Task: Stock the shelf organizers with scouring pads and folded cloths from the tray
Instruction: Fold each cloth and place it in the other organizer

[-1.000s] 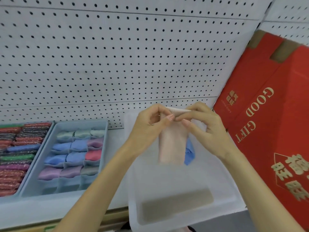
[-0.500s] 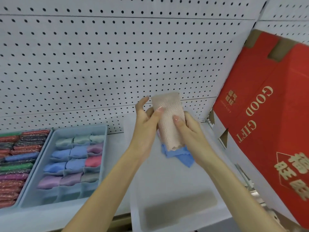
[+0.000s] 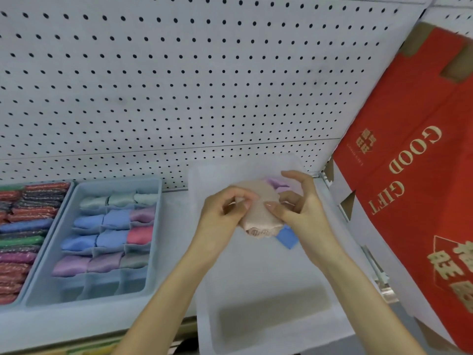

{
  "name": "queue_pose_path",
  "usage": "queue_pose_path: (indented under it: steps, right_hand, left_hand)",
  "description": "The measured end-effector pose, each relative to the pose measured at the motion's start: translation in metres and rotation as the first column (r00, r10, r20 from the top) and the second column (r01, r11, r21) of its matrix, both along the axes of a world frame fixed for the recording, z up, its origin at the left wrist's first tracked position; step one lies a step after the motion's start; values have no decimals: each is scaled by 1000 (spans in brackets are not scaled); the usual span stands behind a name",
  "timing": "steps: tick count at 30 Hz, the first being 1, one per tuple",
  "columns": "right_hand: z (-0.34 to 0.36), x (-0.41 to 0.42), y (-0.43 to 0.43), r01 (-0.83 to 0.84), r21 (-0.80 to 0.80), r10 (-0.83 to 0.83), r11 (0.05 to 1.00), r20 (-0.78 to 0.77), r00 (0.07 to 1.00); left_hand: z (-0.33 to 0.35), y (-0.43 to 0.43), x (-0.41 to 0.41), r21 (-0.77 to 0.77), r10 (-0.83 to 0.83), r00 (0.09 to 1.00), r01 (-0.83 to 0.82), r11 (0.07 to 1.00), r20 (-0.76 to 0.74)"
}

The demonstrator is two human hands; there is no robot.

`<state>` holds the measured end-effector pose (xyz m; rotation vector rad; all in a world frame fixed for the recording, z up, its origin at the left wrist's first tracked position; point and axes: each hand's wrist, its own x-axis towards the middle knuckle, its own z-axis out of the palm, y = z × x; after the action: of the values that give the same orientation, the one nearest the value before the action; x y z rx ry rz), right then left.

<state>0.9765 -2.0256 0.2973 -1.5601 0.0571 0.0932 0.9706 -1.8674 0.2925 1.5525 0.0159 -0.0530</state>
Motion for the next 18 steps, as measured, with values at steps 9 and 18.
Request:
queue_pose_path:
  steps: [9,18]
  right_hand:
    - [5,0,-7,-46,-218,61,975,61,996]
    - [-2,-7,-11,-289,-38,287,957,-40,957]
  left_hand:
    - [4,7,5,462,-109,994,94,882,6]
    - [8,16,0,46,-332,927,345,938,-173]
